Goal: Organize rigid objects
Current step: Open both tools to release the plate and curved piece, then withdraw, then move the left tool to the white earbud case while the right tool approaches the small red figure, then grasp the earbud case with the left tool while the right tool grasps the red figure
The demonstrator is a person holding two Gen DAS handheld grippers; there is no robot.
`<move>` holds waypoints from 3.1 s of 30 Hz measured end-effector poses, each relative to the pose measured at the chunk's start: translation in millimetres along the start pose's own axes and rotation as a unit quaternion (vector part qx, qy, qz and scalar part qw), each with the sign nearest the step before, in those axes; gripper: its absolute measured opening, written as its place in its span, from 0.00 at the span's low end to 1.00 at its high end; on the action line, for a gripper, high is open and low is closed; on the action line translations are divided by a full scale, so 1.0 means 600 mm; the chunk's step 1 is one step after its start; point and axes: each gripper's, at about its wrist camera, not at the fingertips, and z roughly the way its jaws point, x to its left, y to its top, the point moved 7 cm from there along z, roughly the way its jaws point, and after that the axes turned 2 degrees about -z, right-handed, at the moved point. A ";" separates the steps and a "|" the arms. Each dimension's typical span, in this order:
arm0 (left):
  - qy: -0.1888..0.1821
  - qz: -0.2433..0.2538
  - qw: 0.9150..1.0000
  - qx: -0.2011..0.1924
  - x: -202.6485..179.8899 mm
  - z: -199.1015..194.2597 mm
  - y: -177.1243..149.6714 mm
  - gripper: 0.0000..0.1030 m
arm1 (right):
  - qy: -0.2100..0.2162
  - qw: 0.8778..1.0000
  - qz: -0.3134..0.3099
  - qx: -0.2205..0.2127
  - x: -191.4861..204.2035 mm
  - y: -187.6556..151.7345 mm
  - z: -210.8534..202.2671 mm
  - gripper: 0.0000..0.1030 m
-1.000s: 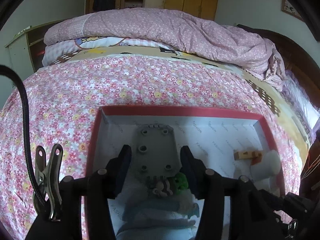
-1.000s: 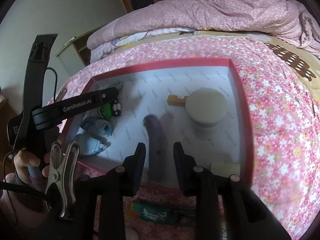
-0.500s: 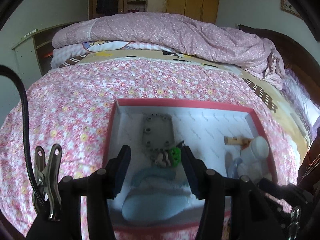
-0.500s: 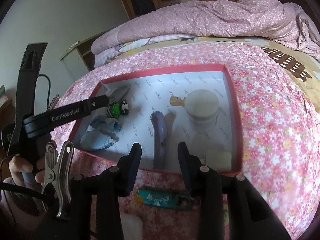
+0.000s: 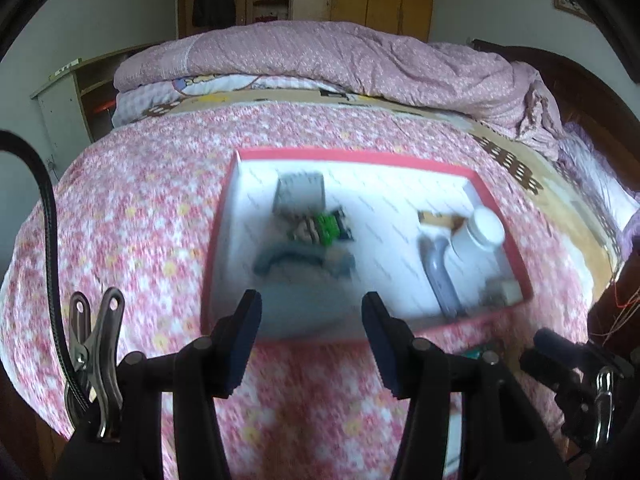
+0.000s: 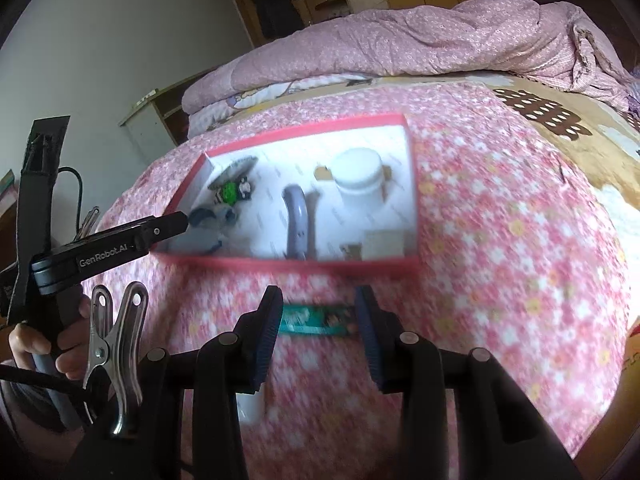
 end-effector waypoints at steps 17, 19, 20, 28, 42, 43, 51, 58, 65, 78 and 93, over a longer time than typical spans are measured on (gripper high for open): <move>-0.017 0.031 0.998 0.043 -0.050 -0.016 -0.097 0.53 | -0.046 0.998 -0.023 0.019 -0.045 -0.104 -0.060 0.38; -0.016 0.036 0.998 0.046 -0.052 -0.017 -0.105 0.53 | -0.042 0.999 -0.017 0.023 -0.048 -0.118 -0.061 0.38; -0.017 0.038 0.998 0.048 -0.054 -0.017 -0.111 0.54 | -0.040 0.999 -0.015 0.024 -0.047 -0.123 -0.061 0.38; -0.056 0.039 0.995 0.073 -0.085 -0.026 -0.134 0.53 | -0.025 0.999 -0.003 0.035 -0.050 -0.152 -0.049 0.38; -0.074 0.067 0.990 0.102 -0.139 -0.013 -0.169 0.56 | -0.012 1.000 0.013 0.018 -0.060 -0.168 -0.050 0.38; -0.070 0.072 0.990 0.101 -0.142 -0.012 -0.172 0.56 | -0.012 1.000 0.012 0.017 -0.060 -0.169 -0.050 0.38; -0.044 0.115 0.988 0.098 -0.167 0.003 -0.194 0.58 | -0.016 1.000 0.004 0.014 -0.058 -0.171 -0.050 0.38; -0.018 0.157 0.985 0.067 -0.180 0.006 -0.201 0.59 | -0.007 1.000 0.012 0.012 -0.060 -0.172 -0.049 0.38; -0.038 0.173 0.982 0.071 -0.188 0.000 -0.206 0.45 | -0.010 1.000 0.010 0.007 -0.060 -0.173 -0.052 0.38; -0.077 0.146 0.985 0.047 -0.172 -0.024 -0.189 0.45 | -0.045 0.999 0.008 0.009 -0.065 -0.166 -0.044 0.19; -0.066 0.086 0.994 0.026 -0.103 -0.037 -0.154 0.45 | -0.060 0.998 0.015 -0.009 -0.065 -0.153 -0.059 0.19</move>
